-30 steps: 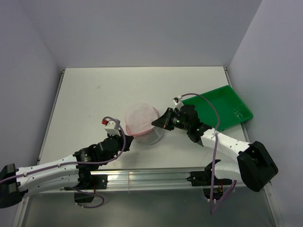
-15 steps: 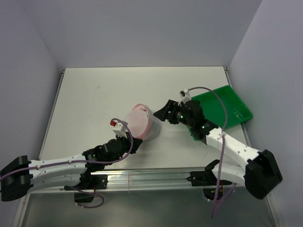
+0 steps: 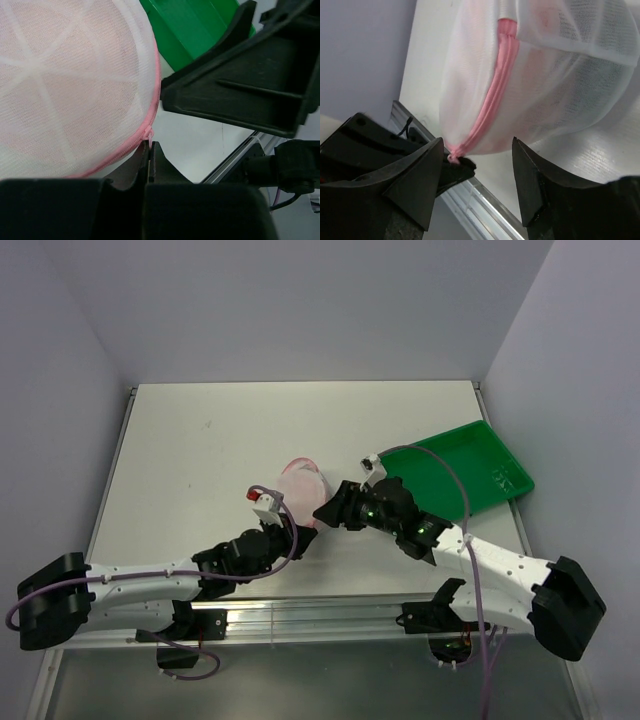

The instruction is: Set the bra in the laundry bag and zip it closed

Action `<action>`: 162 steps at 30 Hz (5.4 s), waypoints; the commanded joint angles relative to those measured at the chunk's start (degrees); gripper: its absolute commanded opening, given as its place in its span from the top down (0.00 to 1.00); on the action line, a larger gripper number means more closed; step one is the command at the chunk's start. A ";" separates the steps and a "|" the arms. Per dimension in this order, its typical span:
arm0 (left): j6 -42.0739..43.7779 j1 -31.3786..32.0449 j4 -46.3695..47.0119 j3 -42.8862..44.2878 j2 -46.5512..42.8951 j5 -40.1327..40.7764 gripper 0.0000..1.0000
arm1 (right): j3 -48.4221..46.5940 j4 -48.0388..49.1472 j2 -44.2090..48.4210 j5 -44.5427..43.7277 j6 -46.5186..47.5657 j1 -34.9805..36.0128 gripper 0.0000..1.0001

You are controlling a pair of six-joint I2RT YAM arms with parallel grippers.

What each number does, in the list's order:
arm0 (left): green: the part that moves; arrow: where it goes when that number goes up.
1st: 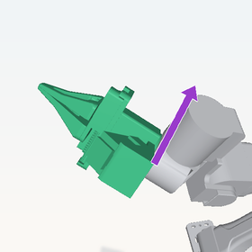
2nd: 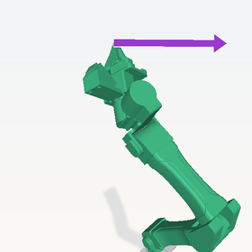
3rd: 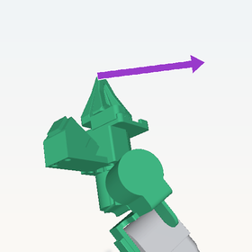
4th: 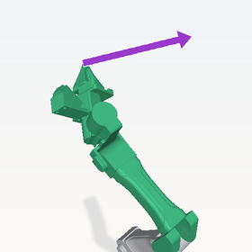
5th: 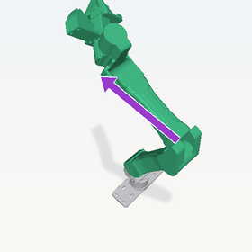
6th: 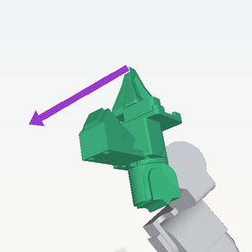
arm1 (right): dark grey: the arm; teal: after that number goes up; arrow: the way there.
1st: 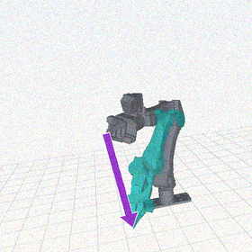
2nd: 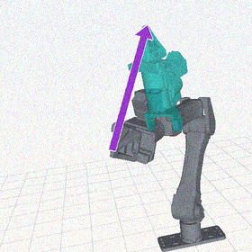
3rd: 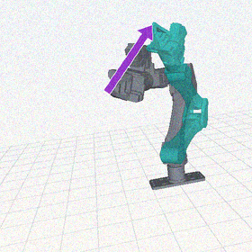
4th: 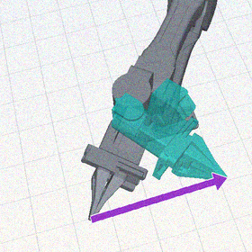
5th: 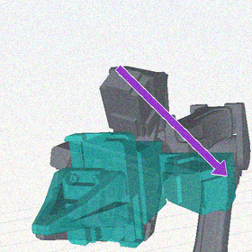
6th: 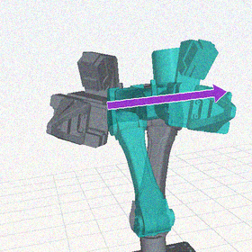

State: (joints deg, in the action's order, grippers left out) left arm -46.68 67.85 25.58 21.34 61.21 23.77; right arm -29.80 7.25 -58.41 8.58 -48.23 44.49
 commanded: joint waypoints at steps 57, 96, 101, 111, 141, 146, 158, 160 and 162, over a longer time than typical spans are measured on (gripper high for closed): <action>3.52 1.14 -3.88 2.92 -7.86 3.30 1.00 | -4.64 9.37 -9.70 2.41 -2.14 -0.28 0.75; 5.10 1.14 -3.08 3.26 -7.60 2.42 1.00 | -1.92 12.44 -6.36 5.31 -3.19 -0.19 0.29; 5.11 1.14 -4.49 2.30 -9.44 3.03 1.00 | -5.44 13.31 -11.81 6.01 -2.40 -0.28 0.59; 6.25 1.14 -9.67 2.83 -13.39 4.00 1.00 | -8.69 13.41 -14.97 0.74 -2.05 -2.03 1.00; 3.95 1.14 -31.82 4.75 -27.11 20.60 0.75 | -18.18 8.05 -26.57 13.21 7.09 -14.70 0.91; 6.77 1.14 -35.59 12.13 -29.48 23.69 0.02 | -19.15 6.12 -26.58 11.82 7.27 -13.90 0.38; 5.11 1.14 -52.20 24.01 -33.78 22.98 0.01 | -13.01 -2.22 -2.63 -1.44 11.13 -13.73 0.00; 3.27 1.14 -56.42 24.71 -35.53 23.95 0.01 | -10.12 -3.55 2.05 -4.87 12.19 -13.82 0.00; 0.63 1.14 -59.41 24.89 -37.03 25.18 0.01 | -7.39 -4.78 8.21 -7.96 12.37 -13.82 0.00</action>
State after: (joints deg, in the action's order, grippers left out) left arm -42.98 68.71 -26.68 43.53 26.06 46.44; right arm -40.88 5.78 -55.59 7.68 -38.17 30.63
